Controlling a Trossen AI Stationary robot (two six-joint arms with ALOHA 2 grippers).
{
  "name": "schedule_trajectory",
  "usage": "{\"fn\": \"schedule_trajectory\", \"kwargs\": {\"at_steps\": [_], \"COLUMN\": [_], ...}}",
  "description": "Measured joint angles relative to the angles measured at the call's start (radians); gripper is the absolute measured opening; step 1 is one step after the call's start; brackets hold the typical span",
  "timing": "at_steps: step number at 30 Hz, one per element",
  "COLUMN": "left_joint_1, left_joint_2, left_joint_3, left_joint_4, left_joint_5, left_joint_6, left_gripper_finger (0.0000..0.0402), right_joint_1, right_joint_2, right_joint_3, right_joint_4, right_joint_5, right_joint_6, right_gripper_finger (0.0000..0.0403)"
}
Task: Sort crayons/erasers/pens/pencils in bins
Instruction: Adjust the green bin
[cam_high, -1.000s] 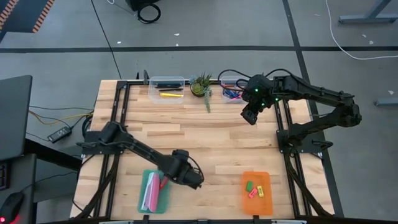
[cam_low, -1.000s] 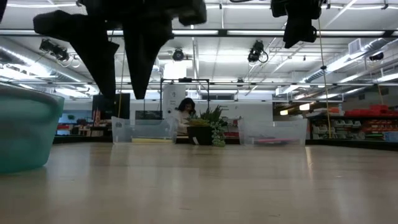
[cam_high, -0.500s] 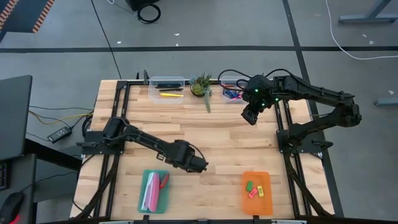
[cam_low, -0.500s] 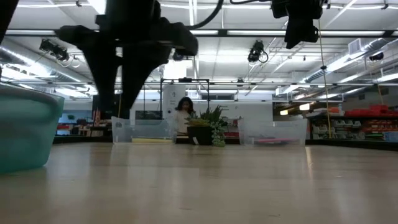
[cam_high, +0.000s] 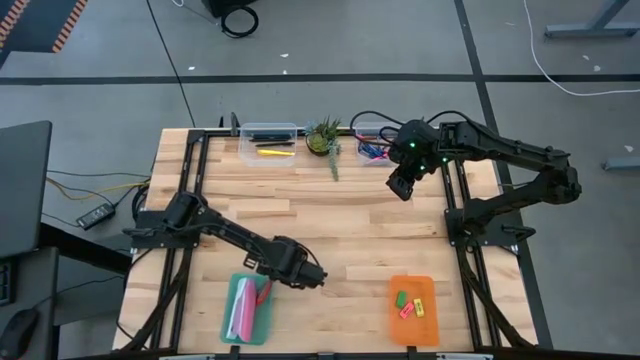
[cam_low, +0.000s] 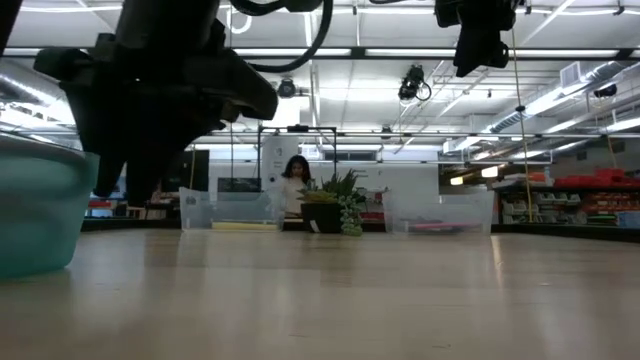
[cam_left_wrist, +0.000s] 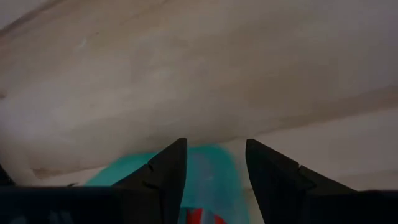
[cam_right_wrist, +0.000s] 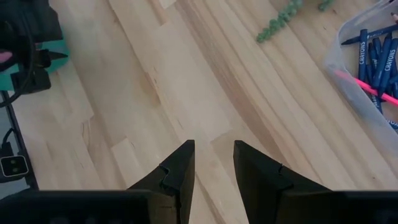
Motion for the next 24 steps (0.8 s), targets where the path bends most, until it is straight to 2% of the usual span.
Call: {"fn": "schedule_trajectory", "kwargs": {"at_steps": [13, 24], "left_joint_1": [-0.084, -0.087], "left_joint_2": [-0.002, -0.002], "left_joint_3": [0.0, 0.0], "left_joint_4": [-0.006, -0.081], "left_joint_5": [0.029, 0.042], "left_joint_6": [-0.033, -0.025], "left_gripper_finger": [0.0172, 0.0172], "right_joint_1": [0.0, 0.001], "right_joint_2": [0.0, 0.0], "right_joint_3": [0.0, 0.0], "right_joint_4": [0.0, 0.014], "right_joint_5": [0.0, 0.0], "right_joint_6": [0.018, 0.05], "right_gripper_finger": [0.0117, 0.0117]}}
